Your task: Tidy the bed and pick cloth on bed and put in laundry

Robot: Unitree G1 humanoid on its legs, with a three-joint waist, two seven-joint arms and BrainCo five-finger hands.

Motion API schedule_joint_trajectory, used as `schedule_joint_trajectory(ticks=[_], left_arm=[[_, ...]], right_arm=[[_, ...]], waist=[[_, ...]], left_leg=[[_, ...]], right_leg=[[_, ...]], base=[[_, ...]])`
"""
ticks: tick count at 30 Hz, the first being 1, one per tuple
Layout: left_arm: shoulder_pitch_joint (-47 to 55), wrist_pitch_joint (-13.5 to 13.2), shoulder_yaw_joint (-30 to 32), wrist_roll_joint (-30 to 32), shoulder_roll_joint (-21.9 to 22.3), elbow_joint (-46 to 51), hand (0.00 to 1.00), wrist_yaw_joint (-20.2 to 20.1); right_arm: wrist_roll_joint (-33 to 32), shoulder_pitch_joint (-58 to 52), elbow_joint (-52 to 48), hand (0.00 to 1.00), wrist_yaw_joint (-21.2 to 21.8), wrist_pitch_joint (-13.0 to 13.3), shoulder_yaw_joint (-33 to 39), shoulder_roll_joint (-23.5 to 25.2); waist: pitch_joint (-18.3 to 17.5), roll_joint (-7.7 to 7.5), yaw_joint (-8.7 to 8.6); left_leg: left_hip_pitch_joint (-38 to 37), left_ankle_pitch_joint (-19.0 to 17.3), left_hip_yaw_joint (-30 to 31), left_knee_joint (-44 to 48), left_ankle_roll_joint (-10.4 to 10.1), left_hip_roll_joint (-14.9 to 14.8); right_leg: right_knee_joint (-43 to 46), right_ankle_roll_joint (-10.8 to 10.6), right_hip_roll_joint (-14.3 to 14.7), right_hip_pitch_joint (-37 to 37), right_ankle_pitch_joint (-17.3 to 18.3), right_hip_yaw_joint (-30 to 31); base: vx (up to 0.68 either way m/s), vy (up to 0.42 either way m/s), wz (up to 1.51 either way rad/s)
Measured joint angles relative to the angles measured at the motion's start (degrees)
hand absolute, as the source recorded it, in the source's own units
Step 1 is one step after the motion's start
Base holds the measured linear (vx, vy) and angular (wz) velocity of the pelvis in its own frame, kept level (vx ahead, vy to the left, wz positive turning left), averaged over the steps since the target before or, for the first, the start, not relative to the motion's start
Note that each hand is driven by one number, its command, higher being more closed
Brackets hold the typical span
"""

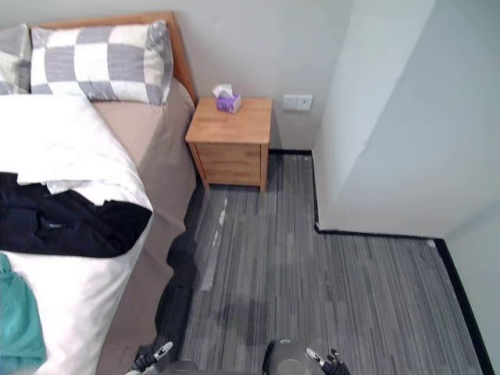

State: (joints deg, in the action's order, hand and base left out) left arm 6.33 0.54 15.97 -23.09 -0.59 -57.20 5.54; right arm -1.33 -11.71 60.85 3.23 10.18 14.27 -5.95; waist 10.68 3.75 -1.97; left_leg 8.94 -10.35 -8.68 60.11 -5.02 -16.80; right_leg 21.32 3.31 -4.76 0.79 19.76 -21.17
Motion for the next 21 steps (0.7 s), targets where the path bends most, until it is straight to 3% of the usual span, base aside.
schedule_joint_trajectory(ticks=[3,5,6,7,8,9,11,14,16,18,20,21], left_arm=[[-0.22,0.18,0.38,0.10,0.25,2.13,0.00,-0.39],[-0.69,0.06,0.98,0.34,0.27,3.00,0.00,-0.55],[-0.66,0.19,0.94,1.55,0.66,4.12,0.00,-0.52],[-0.54,0.21,0.91,1.87,0.81,4.13,0.00,-0.50],[-0.18,0.21,0.90,2.56,1.58,4.08,0.00,-0.47],[-0.84,0.28,2.36,3.13,0.87,3.78,0.00,-0.43],[-0.94,0.35,2.05,4.57,-0.08,3.71,0.00,-0.25],[-1.21,0.33,1.78,4.39,0.10,2.62,0.00,-0.16],[-1.24,0.41,0.11,3.82,-0.65,1.24,0.00,0.12],[-1.22,0.99,-1.14,3.64,-0.56,0.06,0.00,1.04],[-1.11,1.86,-4.74,3.66,-2.12,-1.10,0.00,1.04],[-1.11,2.01,-5.27,3.63,-2.35,-1.56,0.00,1.00]], right_arm=[[-0.75,0.20,-1.62,0.00,0.11,-2.40,-1.73,-0.15],[-0.71,1.11,-2.80,0.00,0.72,-4.29,-1.72,0.48],[-0.52,1.32,-3.80,0.00,1.49,-5.31,-1.72,0.38],[-0.53,1.21,-3.89,0.00,1.55,-5.40,-1.72,0.34],[-0.53,1.15,-4.70,0.00,1.98,-5.57,-1.68,-0.02],[-0.68,2.14,-4.76,0.00,2.39,-6.04,-1.65,0.85],[-0.76,3.44,-4.81,0.00,3.31,-5.89,-2.33,2.82],[-0.08,5.64,-3.43,0.00,3.50,-6.03,-4.10,3.26],[0.53,6.31,-1.89,0.00,3.48,-6.34,-5.16,3.18],[0.53,6.64,-0.82,0.00,3.19,-6.79,-4.87,2.91],[1.26,7.64,-0.69,0.00,3.12,-6.68,-4.63,2.39],[1.47,7.96,-0.74,0.00,3.13,-6.60,-4.64,2.45]], waist=[[0.46,-0.89,1.38],[1.40,-2.51,2.61],[1.45,-2.76,3.22],[1.39,-2.66,3.21],[0.85,-1.65,3.31],[-0.03,-3.50,3.47],[-0.72,-5.11,3.61],[-0.96,-5.27,5.11],[-2.24,-4.88,5.74],[-3.14,-4.12,5.73],[-3.61,-3.10,4.79],[-3.27,-3.35,4.41]], left_leg=[[5.12,-4.39,-6.69,-6.02,1.21,2.08],[6.03,-5.06,-12.72,-15.04,3.16,5.37],[5.99,-1.76,-17.86,-26.04,5.39,7.99],[5.87,-0.52,-18.55,-28.18,5.81,8.38],[5.46,7.02,-19.93,-36.51,6.71,9.15],[4.57,7.37,-22.25,-38.87,13.47,11.03],[3.85,6.86,-22.28,-41.60,13.37,13.06],[1.58,4.51,-22.48,-43.23,13.20,14.92],[0.23,3.08,-22.30,-45.32,12.71,16.72],[-2.12,2.42,-21.60,-47.77,12.70,18.55],[-6.79,2.02,-18.95,-51.16,12.58,21.30],[-8.08,1.89,-17.89,-51.67,12.71,21.84]], right_leg=[[-4.16,-1.40,-1.49,-6.60,-0.43,0.40],[-6.49,-1.98,-3.59,-11.72,-0.60,0.39],[-7.13,-3.62,-4.81,-14.39,-0.95,-0.13],[-7.15,-4.16,-4.84,-14.70,-0.85,-0.19],[-7.31,-6.53,-4.11,-15.82,-0.39,-0.03],[-8.28,-8.88,-5.29,-17.61,0.69,0.26],[-11.58,-8.46,-5.54,-18.13,-3.49,0.71],[-15.84,-9.67,-6.08,-21.42,-9.10,2.12],[-13.97,-9.63,-7.35,-20.99,-10.29,2.47],[-4.75,-9.64,-9.48,-18.00,-10.31,3.35],[18.96,-10.08,-14.39,-9.31,-14.14,5.01],[24.32,-10.05,-15.31,-7.51,-13.72,5.30]], base=[[0.43,0.009,-0.19],[0.55,0.094,-0.18],[0.50,0.112,-0.12],[0.38,0.116,-0.09],[0.49,0.197,0.07],[0.48,0.185,0.14],[0.49,0.209,0.12],[0.31,0.162,0.00],[0.25,0.123,0.10],[0.21,0.113,0.20],[0.22,0.126,0.47],[0.23,0.077,0.75]])
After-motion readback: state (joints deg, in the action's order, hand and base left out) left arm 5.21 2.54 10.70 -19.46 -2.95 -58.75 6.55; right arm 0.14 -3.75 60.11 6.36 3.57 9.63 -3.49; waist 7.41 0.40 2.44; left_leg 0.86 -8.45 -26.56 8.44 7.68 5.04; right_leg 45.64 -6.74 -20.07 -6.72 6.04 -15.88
